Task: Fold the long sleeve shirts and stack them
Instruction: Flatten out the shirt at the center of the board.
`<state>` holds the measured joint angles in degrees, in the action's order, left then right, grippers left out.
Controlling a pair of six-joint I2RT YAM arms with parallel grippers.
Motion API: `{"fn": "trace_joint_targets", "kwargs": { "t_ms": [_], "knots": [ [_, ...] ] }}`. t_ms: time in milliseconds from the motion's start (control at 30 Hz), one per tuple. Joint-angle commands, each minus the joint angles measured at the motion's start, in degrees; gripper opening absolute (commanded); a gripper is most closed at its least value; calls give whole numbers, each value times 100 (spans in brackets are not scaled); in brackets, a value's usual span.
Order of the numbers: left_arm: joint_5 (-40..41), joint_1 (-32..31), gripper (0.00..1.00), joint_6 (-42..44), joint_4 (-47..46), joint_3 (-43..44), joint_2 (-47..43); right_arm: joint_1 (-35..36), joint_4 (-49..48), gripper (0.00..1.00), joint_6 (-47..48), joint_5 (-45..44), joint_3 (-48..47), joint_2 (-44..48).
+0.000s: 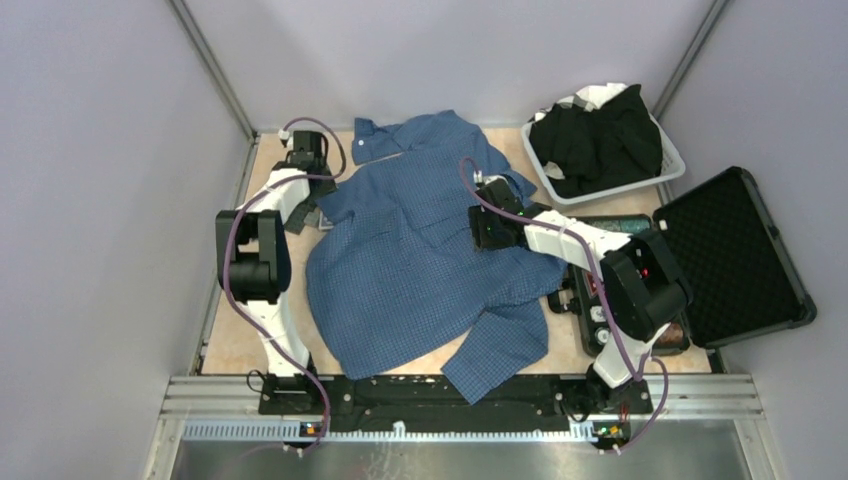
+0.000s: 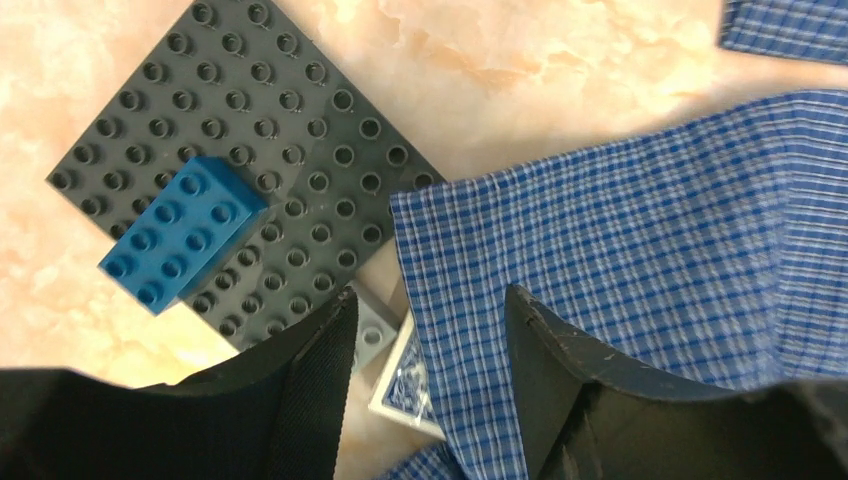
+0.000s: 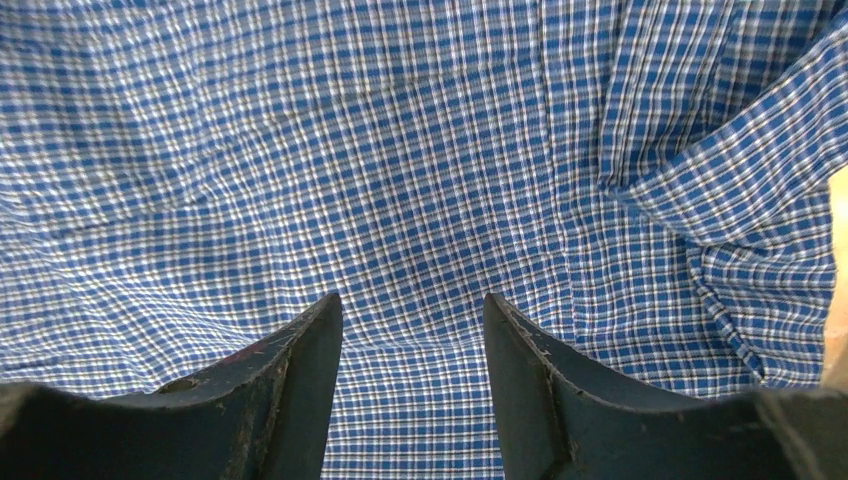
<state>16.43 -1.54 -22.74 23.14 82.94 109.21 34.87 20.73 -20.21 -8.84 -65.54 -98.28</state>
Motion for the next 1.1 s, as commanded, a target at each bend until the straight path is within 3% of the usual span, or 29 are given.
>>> {"fn": "trace_joint_targets", "kwargs": {
  "t_ms": [0,267,367,567,667,833,1067],
  "knots": [
    [-119,118,60,66,-271,457,464,54,-228,53,-55,74,187,96],
    [-380,119,54,244,-438,896,1071,55,-247,52,-51,56,236,24],
    [-416,276,43,248,-457,945,1144,55,-255,51,-42,40,249,-6],
    [-457,303,11,410,-449,1260,1064,57,-225,48,-36,66,268,-51],
    [-410,304,3,536,-409,1532,885,55,-227,48,-35,73,269,-66],
    [-26,299,0,831,-59,2540,957,55,-225,46,-80,281,43,-289],
    [109,503,0,880,1080,4494,2113,-46,-82,45,-151,473,-831,-799]
  ]
}}
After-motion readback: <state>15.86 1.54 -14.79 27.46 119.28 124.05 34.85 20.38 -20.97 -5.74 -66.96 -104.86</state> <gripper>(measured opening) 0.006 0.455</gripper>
